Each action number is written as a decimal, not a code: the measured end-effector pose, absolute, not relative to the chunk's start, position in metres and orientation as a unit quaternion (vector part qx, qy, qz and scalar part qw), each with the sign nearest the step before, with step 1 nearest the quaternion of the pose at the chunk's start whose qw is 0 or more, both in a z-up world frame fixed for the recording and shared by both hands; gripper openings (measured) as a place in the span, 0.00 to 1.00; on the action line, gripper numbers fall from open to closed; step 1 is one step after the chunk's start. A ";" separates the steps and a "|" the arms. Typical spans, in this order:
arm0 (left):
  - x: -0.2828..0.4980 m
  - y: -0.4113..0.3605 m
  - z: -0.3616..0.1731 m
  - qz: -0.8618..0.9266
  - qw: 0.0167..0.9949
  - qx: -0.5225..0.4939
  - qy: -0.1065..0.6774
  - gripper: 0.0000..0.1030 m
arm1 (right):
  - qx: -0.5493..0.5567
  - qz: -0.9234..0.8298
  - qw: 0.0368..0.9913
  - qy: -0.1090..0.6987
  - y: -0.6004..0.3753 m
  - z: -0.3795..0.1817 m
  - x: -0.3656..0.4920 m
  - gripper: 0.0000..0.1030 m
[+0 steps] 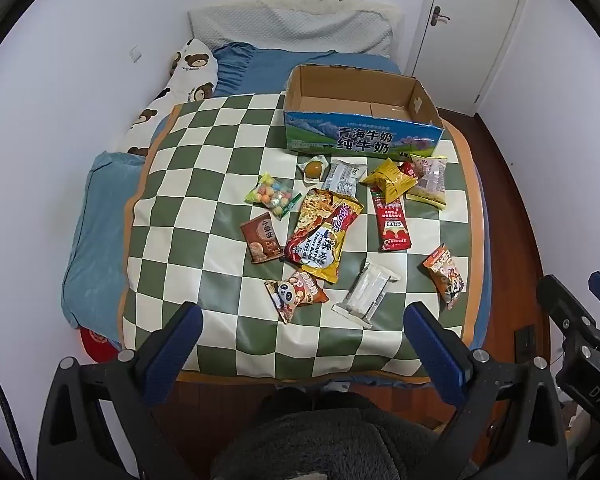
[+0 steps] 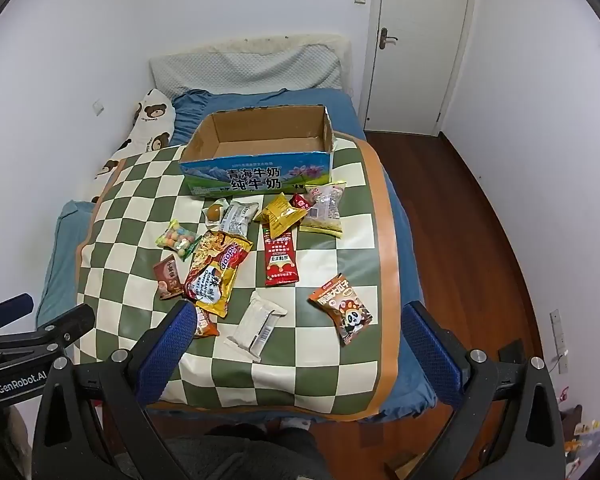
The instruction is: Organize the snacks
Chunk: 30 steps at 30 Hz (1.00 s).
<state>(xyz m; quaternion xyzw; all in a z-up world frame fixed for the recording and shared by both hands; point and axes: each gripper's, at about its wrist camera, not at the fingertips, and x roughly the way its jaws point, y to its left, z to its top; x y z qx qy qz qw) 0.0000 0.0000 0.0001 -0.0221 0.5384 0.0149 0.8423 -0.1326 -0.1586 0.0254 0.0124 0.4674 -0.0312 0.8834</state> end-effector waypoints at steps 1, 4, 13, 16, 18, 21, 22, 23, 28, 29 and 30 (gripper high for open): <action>0.000 0.000 0.000 0.014 0.842 -0.022 0.538 1.00 | 0.016 -0.030 0.885 0.464 -0.159 0.026 -0.133 1.00; 0.000 0.000 0.000 0.013 0.844 -0.020 0.536 1.00 | 0.012 -0.033 0.882 0.469 -0.159 0.025 -0.133 1.00; 0.000 0.000 0.000 0.014 0.843 -0.022 0.537 1.00 | 0.016 -0.029 0.882 0.469 -0.160 0.021 -0.135 1.00; 0.000 0.000 0.000 0.015 0.843 -0.023 0.537 1.00 | 0.017 -0.029 0.882 0.469 -0.159 0.024 -0.135 1.00; 0.000 0.000 0.000 0.015 0.843 -0.023 0.537 1.00 | 0.017 -0.029 0.882 0.470 -0.160 0.025 -0.134 1.00; 0.000 0.000 0.000 0.015 0.843 -0.023 0.536 1.00 | 0.018 -0.028 0.882 0.470 -0.160 0.023 -0.133 1.00; 0.000 0.000 0.000 0.015 0.844 -0.023 0.536 1.00 | 0.018 -0.028 0.882 0.470 -0.159 0.022 -0.133 1.00; 0.000 0.000 0.000 0.015 0.844 -0.023 0.535 1.00 | 0.019 -0.027 0.882 0.470 -0.160 0.023 -0.133 1.00; 0.002 -0.005 0.008 0.016 0.845 -0.022 0.534 1.00 | 0.022 -0.024 0.884 0.467 -0.154 0.027 -0.135 1.00; 0.001 -0.005 0.006 0.016 0.845 -0.022 0.534 1.00 | 0.023 -0.022 0.884 0.467 -0.155 0.027 -0.136 1.00; 0.001 -0.005 0.006 0.016 0.845 -0.021 0.533 1.00 | 0.024 -0.022 0.884 0.467 -0.154 0.027 -0.135 1.00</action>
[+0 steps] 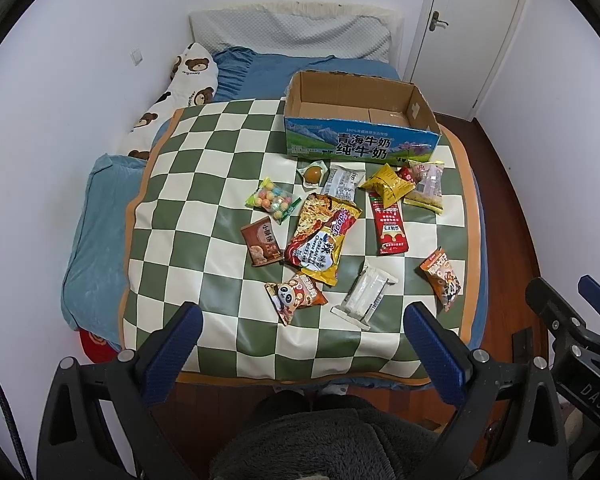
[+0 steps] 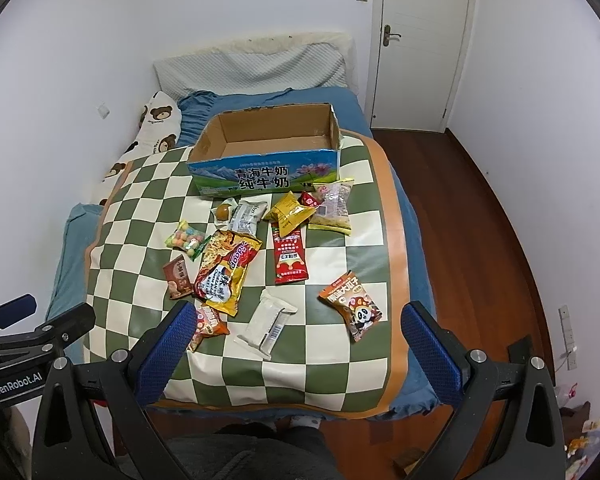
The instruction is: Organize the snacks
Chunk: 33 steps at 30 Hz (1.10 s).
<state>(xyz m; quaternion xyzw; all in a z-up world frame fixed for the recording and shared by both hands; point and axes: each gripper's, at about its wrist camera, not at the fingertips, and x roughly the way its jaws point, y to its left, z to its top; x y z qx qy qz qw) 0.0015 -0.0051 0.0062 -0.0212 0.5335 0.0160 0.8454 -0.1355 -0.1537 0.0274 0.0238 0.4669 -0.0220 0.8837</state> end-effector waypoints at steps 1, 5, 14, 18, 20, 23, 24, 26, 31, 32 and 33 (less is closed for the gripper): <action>0.002 -0.006 0.007 0.016 0.845 -0.020 0.533 1.00 | 0.024 -0.021 0.884 0.467 -0.153 0.027 -0.136 1.00; 0.002 -0.005 0.007 0.016 0.846 -0.022 0.533 1.00 | 0.025 -0.020 0.883 0.468 -0.152 0.027 -0.135 1.00; 0.002 -0.005 0.011 0.017 0.847 -0.022 0.531 1.00 | 0.026 -0.019 0.884 0.466 -0.151 0.027 -0.134 1.00; 0.005 0.001 0.015 0.017 0.847 -0.022 0.531 1.00 | 0.027 -0.018 0.884 0.466 -0.152 0.027 -0.134 1.00; 0.005 0.001 0.014 0.018 0.847 -0.022 0.531 1.00 | 0.028 -0.017 0.884 0.466 -0.152 0.028 -0.133 1.00; 0.006 0.002 0.016 0.018 0.847 -0.023 0.530 1.00 | 0.028 -0.017 0.884 0.466 -0.150 0.029 -0.132 1.00; 0.006 0.015 0.020 0.017 0.848 -0.024 0.530 1.00 | 0.028 -0.016 0.884 0.466 -0.150 0.029 -0.132 1.00; 0.007 0.019 0.022 0.017 0.848 -0.024 0.529 1.00 | 0.029 -0.016 0.884 0.465 -0.149 0.030 -0.132 1.00; 0.007 0.017 0.021 0.018 0.848 -0.022 0.529 1.00 | 0.029 -0.015 0.885 0.465 -0.149 0.030 -0.131 1.00; 0.009 0.019 0.023 0.018 0.848 -0.022 0.529 1.00 | 0.029 -0.015 0.885 0.465 -0.148 0.030 -0.131 1.00; 0.007 0.018 0.021 0.018 0.848 -0.023 0.529 1.00 | 0.029 -0.015 0.885 0.464 -0.148 0.031 -0.131 1.00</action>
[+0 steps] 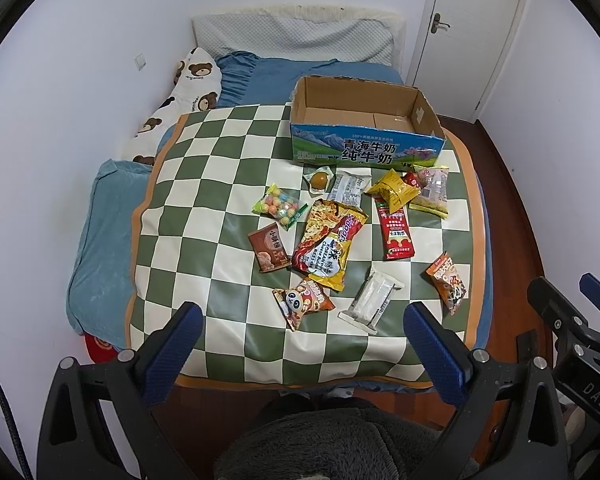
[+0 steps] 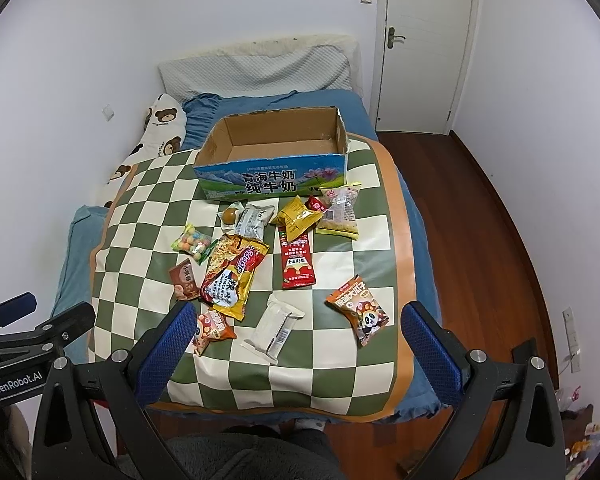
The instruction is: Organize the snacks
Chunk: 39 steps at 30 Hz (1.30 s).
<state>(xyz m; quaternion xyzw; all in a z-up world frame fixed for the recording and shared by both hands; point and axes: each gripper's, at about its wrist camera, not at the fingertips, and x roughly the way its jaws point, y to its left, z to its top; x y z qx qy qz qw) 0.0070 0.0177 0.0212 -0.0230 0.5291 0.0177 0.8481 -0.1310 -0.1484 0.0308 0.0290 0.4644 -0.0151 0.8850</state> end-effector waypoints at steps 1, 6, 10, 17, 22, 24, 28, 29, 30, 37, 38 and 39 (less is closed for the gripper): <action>0.008 0.019 0.022 0.018 0.848 -0.022 0.528 1.00 | 0.029 -0.015 0.885 0.464 -0.148 0.031 -0.130 1.00; 0.009 0.020 0.024 0.019 0.849 -0.021 0.527 1.00 | 0.030 -0.014 0.885 0.465 -0.147 0.032 -0.130 1.00; 0.009 0.021 0.024 0.019 0.850 -0.020 0.527 1.00 | 0.031 -0.013 0.885 0.464 -0.146 0.032 -0.130 1.00; 0.010 0.023 0.026 0.021 0.850 -0.020 0.526 1.00 | 0.033 -0.009 0.886 0.463 -0.141 0.031 -0.130 1.00; 0.008 0.021 0.025 0.021 0.850 -0.019 0.526 1.00 | 0.034 -0.009 0.886 0.463 -0.139 0.030 -0.129 1.00; 0.008 0.020 0.024 0.021 0.850 -0.018 0.526 1.00 | 0.035 -0.007 0.885 0.463 -0.141 0.031 -0.131 1.00; 0.008 0.021 0.025 0.022 0.849 -0.020 0.527 1.00 | 0.036 -0.003 0.885 0.465 -0.143 0.030 -0.131 1.00; 0.008 0.020 0.024 0.021 0.849 -0.019 0.527 1.00 | 0.036 -0.003 0.885 0.465 -0.143 0.029 -0.131 1.00; 0.008 0.021 0.024 0.022 0.849 -0.020 0.527 1.00 | 0.037 -0.003 0.885 0.465 -0.142 0.029 -0.130 1.00; 0.030 0.025 0.004 0.029 0.849 -0.010 0.527 1.00 | 0.048 -0.004 0.881 0.471 -0.145 0.017 -0.121 1.00; 0.037 0.026 -0.001 0.031 0.849 -0.009 0.527 1.00 | 0.055 -0.004 0.880 0.472 -0.148 0.011 -0.116 1.00; 0.048 0.028 -0.009 0.035 0.848 -0.004 0.530 1.00 | 0.062 -0.005 0.878 0.474 -0.151 0.004 -0.110 1.00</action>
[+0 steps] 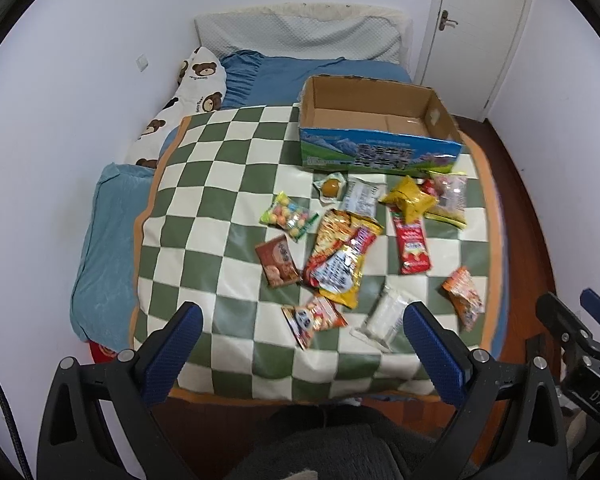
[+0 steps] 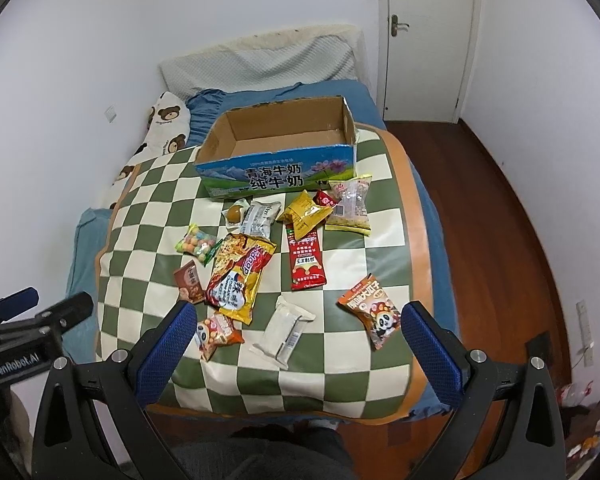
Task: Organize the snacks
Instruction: 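Grasp the noodle bag with the left tool while the right tool grasps the red sauce packet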
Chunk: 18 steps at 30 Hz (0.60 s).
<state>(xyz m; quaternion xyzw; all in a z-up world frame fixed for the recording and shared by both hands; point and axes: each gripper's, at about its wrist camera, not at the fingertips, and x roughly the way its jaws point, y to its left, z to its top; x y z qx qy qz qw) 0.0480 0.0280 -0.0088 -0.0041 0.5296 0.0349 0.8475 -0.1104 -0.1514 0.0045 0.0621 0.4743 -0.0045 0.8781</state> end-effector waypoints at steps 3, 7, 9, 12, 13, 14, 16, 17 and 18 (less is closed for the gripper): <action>0.079 0.027 -0.033 0.040 0.842 0.014 0.538 1.00 | 0.087 -0.010 0.867 0.491 -0.166 -0.027 -0.082 1.00; 0.132 0.018 -0.085 0.025 0.818 0.049 0.573 1.00 | 0.114 -0.021 0.844 0.524 -0.177 -0.077 -0.037 1.00; 0.155 0.009 -0.114 0.008 0.798 0.065 0.599 1.00 | 0.122 -0.019 0.833 0.540 -0.179 -0.105 -0.013 0.99; 0.193 -0.005 -0.168 -0.019 0.766 0.079 0.638 1.00 | 0.131 -0.012 0.815 0.564 -0.182 -0.145 0.025 0.96; 0.203 -0.009 -0.185 -0.026 0.756 0.079 0.649 1.00 | 0.134 -0.009 0.809 0.573 -0.184 -0.158 0.036 0.93; 0.214 -0.014 -0.206 -0.033 0.742 0.082 0.664 1.00 | 0.144 -0.002 0.799 0.584 -0.184 -0.175 0.052 0.90; 0.228 -0.022 -0.240 -0.043 0.718 0.086 0.689 1.00 | 0.149 0.001 0.790 0.594 -0.182 -0.196 0.071 0.86; 0.235 -0.026 -0.258 -0.053 0.704 0.088 0.702 1.00 | 0.146 -0.001 0.784 0.603 -0.181 -0.210 0.081 0.82; 0.240 -0.028 -0.273 -0.060 0.692 0.088 0.714 1.00 | 0.144 -0.002 0.781 0.608 -0.178 -0.218 0.088 0.80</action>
